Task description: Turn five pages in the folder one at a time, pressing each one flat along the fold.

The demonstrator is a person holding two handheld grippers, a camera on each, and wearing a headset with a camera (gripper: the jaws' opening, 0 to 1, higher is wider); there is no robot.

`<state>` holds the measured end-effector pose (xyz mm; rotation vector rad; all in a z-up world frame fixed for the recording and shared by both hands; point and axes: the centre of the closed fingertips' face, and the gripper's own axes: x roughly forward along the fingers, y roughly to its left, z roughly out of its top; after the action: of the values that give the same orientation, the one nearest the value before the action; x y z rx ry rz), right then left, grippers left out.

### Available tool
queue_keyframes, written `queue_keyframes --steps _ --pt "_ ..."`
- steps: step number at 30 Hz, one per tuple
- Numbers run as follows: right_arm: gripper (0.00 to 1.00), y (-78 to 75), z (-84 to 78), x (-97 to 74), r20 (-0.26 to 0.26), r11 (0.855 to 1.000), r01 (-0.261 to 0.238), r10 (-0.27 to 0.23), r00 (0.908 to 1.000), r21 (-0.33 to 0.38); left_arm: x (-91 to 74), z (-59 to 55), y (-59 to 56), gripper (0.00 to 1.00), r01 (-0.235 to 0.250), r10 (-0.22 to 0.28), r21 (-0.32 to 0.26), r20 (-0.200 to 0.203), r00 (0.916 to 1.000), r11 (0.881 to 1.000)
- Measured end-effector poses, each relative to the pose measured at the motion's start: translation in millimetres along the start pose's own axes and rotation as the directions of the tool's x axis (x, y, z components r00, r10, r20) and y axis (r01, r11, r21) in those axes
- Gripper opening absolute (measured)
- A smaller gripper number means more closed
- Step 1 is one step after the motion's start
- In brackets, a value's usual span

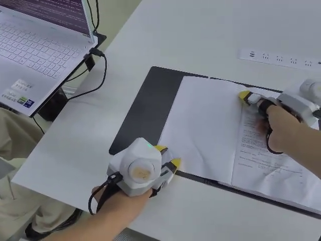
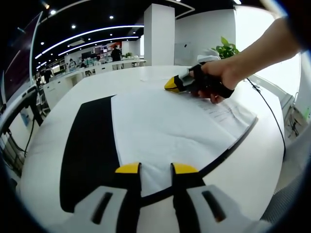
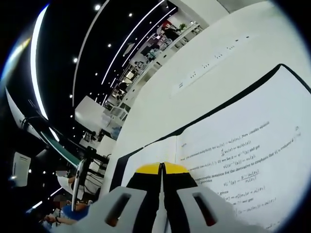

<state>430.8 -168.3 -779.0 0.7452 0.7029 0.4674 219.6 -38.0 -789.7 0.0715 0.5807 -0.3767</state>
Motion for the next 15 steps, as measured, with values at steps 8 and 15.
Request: queue_keyframes --steps 8,15 --pt "0.0 2.3 -11.3 -10.9 -0.023 1.0 -0.01 0.009 0.9997 -0.011 0.2 0.1 0.3 0.22 -0.003 0.003 -0.004 -0.002 1.0 1.0" --pt "0.0 4.4 -20.7 -19.5 -0.044 1.0 -0.015 0.014 0.9989 -0.021 0.6 -0.1 0.2 0.22 -0.003 0.003 -0.003 -0.004 1.0 1.0"
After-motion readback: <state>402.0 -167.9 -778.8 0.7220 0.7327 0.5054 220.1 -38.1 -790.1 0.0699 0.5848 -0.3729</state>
